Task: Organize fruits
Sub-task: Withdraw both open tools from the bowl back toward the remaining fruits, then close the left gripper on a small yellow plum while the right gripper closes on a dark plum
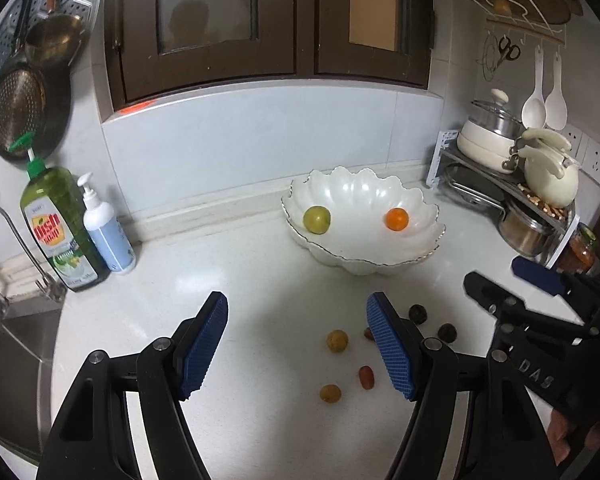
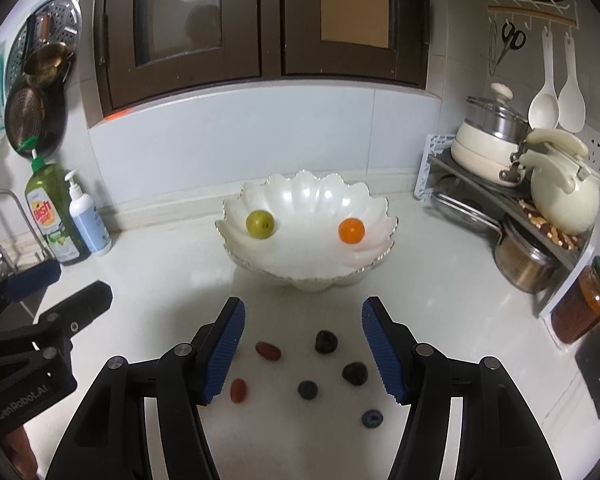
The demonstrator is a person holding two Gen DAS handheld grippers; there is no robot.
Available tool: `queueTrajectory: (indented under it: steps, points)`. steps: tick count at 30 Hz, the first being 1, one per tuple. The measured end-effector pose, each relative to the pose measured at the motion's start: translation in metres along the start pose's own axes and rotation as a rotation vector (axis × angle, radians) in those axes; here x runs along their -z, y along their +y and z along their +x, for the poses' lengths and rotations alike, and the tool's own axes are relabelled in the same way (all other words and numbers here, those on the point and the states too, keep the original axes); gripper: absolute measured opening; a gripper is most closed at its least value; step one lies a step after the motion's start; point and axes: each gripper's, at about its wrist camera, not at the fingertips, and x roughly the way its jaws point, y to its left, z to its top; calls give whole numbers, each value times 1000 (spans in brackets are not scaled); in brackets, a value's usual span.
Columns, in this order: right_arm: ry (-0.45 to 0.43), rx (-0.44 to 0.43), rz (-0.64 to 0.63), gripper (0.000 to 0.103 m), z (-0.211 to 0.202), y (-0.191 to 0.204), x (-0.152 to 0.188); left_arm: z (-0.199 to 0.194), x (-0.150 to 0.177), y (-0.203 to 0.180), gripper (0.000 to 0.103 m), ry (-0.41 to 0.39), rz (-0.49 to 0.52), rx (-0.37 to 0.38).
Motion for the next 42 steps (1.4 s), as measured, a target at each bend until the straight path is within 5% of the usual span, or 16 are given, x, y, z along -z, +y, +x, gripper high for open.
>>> queueTrajectory:
  steps: [42]
  points:
    - [198, -51, 7, 62, 71, -8, 79, 81, 87, -24, 62, 239, -21, 10]
